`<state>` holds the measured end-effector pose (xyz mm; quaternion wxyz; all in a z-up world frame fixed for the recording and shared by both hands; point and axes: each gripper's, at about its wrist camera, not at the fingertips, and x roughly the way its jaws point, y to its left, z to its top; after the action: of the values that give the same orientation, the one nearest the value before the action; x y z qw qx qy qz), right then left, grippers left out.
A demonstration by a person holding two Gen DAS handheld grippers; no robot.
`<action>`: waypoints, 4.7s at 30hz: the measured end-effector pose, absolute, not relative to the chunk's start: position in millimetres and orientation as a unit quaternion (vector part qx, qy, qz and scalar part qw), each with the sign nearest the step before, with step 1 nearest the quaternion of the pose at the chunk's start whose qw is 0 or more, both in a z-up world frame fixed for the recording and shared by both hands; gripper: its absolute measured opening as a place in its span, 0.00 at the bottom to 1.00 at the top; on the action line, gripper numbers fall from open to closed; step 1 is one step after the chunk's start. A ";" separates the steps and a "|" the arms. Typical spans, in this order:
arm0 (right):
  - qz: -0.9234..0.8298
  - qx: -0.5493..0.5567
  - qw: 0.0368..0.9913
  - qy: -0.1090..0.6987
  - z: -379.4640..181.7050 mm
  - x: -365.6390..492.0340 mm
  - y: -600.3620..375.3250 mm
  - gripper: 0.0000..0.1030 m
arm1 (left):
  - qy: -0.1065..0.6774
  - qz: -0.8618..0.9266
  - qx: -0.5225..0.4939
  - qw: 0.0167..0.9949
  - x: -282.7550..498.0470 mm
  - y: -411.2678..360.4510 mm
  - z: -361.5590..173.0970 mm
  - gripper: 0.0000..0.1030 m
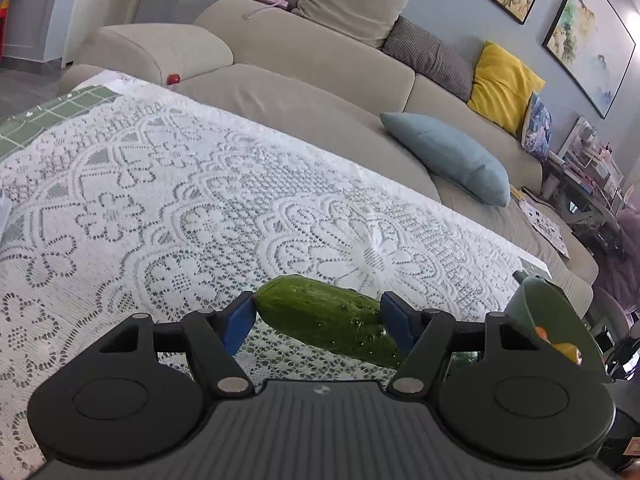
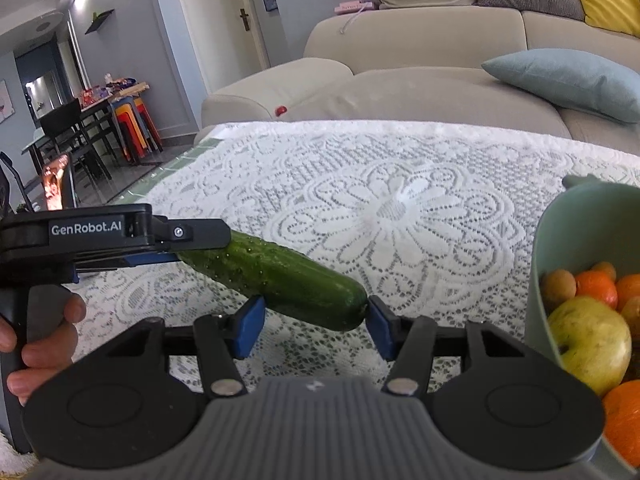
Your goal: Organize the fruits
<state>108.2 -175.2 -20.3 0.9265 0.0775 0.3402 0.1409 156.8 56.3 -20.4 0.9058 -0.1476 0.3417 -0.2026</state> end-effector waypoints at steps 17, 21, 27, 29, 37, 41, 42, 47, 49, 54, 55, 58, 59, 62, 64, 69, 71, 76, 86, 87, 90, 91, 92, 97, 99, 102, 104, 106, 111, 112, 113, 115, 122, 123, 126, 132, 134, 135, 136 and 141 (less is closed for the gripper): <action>0.138 0.063 0.941 0.302 23.3 87.5 -209.3 0.52 | 0.320 -0.213 -0.147 0.911 142.2 22.9 21.6 0.76; 0.134 0.064 0.942 0.300 32.1 82.5 -228.4 0.52 | 0.321 -0.221 -0.149 0.909 139.8 6.5 28.5 0.76; 0.116 0.046 0.947 0.297 47.2 71.1 -261.7 0.52 | 0.332 -0.240 -0.156 0.899 139.3 -28.2 38.5 0.76; 0.108 0.045 0.947 0.298 51.4 66.8 -275.7 0.52 | 0.335 -0.251 -0.154 0.895 138.6 -42.8 40.8 0.76; 0.082 0.044 0.945 0.314 53.1 51.9 -331.9 0.52 | 0.370 -0.287 -0.140 0.872 140.7 -99.0 39.1 0.76; 0.074 0.063 0.940 0.326 47.9 47.7 -362.6 0.52 | 0.385 -0.302 -0.122 0.863 141.2 -126.2 35.6 0.73; 0.074 0.071 0.938 0.330 45.7 48.0 -370.1 0.52 | 0.389 -0.305 -0.116 0.862 141.8 -131.5 34.3 0.72; 0.070 0.084 0.929 0.354 31.5 59.8 -386.5 0.52 | 0.420 -0.304 -0.097 0.849 148.6 -149.7 20.6 0.69; 0.060 0.077 0.928 0.358 27.2 62.1 -388.9 0.52 | 0.429 -0.308 -0.091 0.844 148.2 -151.7 15.9 0.66; 0.044 0.071 0.931 0.356 26.5 70.2 -393.4 0.39 | 0.424 -0.315 -0.062 0.847 144.3 -156.5 16.6 0.66; 0.045 0.068 0.931 0.356 27.3 72.2 -392.0 0.39 | 0.423 -0.315 -0.054 0.848 143.6 -157.7 17.4 0.65; 0.030 0.035 0.929 0.368 25.2 79.6 -383.4 0.39 | 0.414 -0.318 -0.031 0.852 139.6 -161.6 19.0 0.63; 0.028 0.025 0.928 0.371 23.4 81.4 -380.4 0.39 | 0.411 -0.318 -0.021 0.854 137.9 -162.8 19.2 0.62; 0.027 0.010 0.925 0.379 18.6 83.8 -375.5 0.39 | 0.400 -0.322 0.006 0.858 133.1 -163.8 20.0 0.58; 0.023 0.006 0.923 0.384 17.4 84.7 -374.3 0.39 | 0.390 -0.326 0.024 0.861 127.9 -164.4 21.4 0.57; 0.017 0.003 0.925 0.380 26.0 80.6 -371.1 0.43 | 0.355 -0.337 0.067 0.869 108.9 -166.8 31.6 0.56; 0.015 0.005 0.928 0.373 32.7 76.4 -368.6 0.51 | 0.329 -0.337 0.091 0.877 96.8 -167.3 38.6 0.56; 0.023 0.004 0.937 0.348 54.6 61.4 -355.5 0.72 | 0.267 -0.329 0.136 0.896 67.0 -160.8 55.0 0.64; 0.015 -0.008 0.964 0.264 91.4 16.2 -320.4 0.90 | 0.198 -0.270 0.146 0.931 30.5 -125.6 76.5 0.84; 0.014 -0.006 0.967 0.256 92.9 11.6 -317.5 0.92 | 0.192 -0.265 0.145 0.934 28.7 -122.6 77.2 0.87; 0.007 -0.001 0.973 0.230 94.9 -2.9 -308.2 0.94 | 0.178 -0.250 0.139 0.942 21.7 -110.0 78.2 0.88; 0.004 0.000 0.975 0.223 94.3 -7.6 -305.0 0.96 | 0.175 -0.246 0.137 0.944 20.2 -106.8 77.6 0.89; 0.000 0.002 0.977 0.215 93.0 -11.8 -302.4 0.96 | 0.172 -0.240 0.135 0.946 18.7 -103.3 76.7 0.90; -0.009 0.030 0.981 0.189 82.0 -32.9 -291.8 0.96 | 0.162 -0.219 0.133 0.953 11.4 -91.7 66.7 0.92; -0.015 0.039 0.982 0.183 74.7 -39.1 -288.1 0.96 | 0.164 -0.214 0.133 0.954 9.5 -89.1 61.1 0.92; -0.034 0.036 0.984 0.172 61.2 -47.8 -282.8 0.96 | 0.168 -0.211 0.126 0.955 7.2 -85.0 52.1 0.93; -0.044 0.030 0.984 0.172 51.0 -52.0 -279.9 0.96 | 0.178 -0.212 0.125 0.953 7.4 -83.8 45.1 0.93; -0.049 0.028 0.983 0.176 42.3 -54.7 -277.5 0.96 | 0.189 -0.210 0.121 0.952 8.1 -84.1 38.9 0.93; -0.049 0.012 0.981 0.189 20.5 -58.7 -269.7 0.96 | 0.205 -0.208 0.113 0.950 10.3 -86.6 24.9 0.93; -0.048 0.008 0.980 0.190 19.1 -58.3 -268.3 0.96 | 0.209 -0.209 0.112 0.949 11.3 -86.9 23.1 0.93; -0.046 0.003 0.981 0.187 19.4 -59.0 -267.0 0.96 | 0.212 -0.210 0.112 0.948 11.9 -86.1 20.0 0.93; -0.035 0.003 0.983 0.180 19.9 -60.5 -266.5 0.96 | 0.220 -0.209 0.112 0.946 13.9 -87.4 15.4 0.93; -0.033 0.020 0.981 0.189 18.1 -53.9 -273.1 0.96 | 0.242 -0.205 0.119 0.941 16.5 -89.2 3.0 0.93; -0.031 0.027 0.981 0.190 18.0 -52.9 -274.8 0.96 | 0.244 -0.204 0.119 0.941 17.1 -88.9 1.8 0.93; -0.029 0.047 0.980 0.191 17.4 -51.8 -279.3 0.96 | 0.251 -0.202 0.118 0.939 18.7 -88.6 -0.9 0.93; -0.031 0.049 0.979 0.198 15.6 -49.7 -278.9 0.96 | 0.257 -0.202 0.120 0.937 20.4 -89.5 -3.1 0.93; -0.031 0.042 0.978 0.202 14.8 -48.2 -277.1 0.96 | 0.258 -0.201 0.119 0.937 20.3 -89.3 -2.8 0.93; -0.031 0.039 0.978 0.204 14.3 -48.0 -276.6 0.96 | 0.259 -0.201 0.118 0.937 20.6 -89.5 -2.5 0.93; -0.031 0.037 0.977 0.206 14.0 -47.6 -275.9 0.96 | 0.259 -0.200 0.118 0.938 20.5 -89.3 -2.3 0.93; -0.029 0.034 0.976 0.211 12.9 -46.2 -276.2 0.96 | 0.261 -0.199 0.117 0.938 21.4 -88.3 -1.8 0.93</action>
<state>-46.2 -276.2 12.9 0.9764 0.0343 0.2114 -0.0288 21.4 -88.3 -1.8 0.9375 0.1168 0.2605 -0.1988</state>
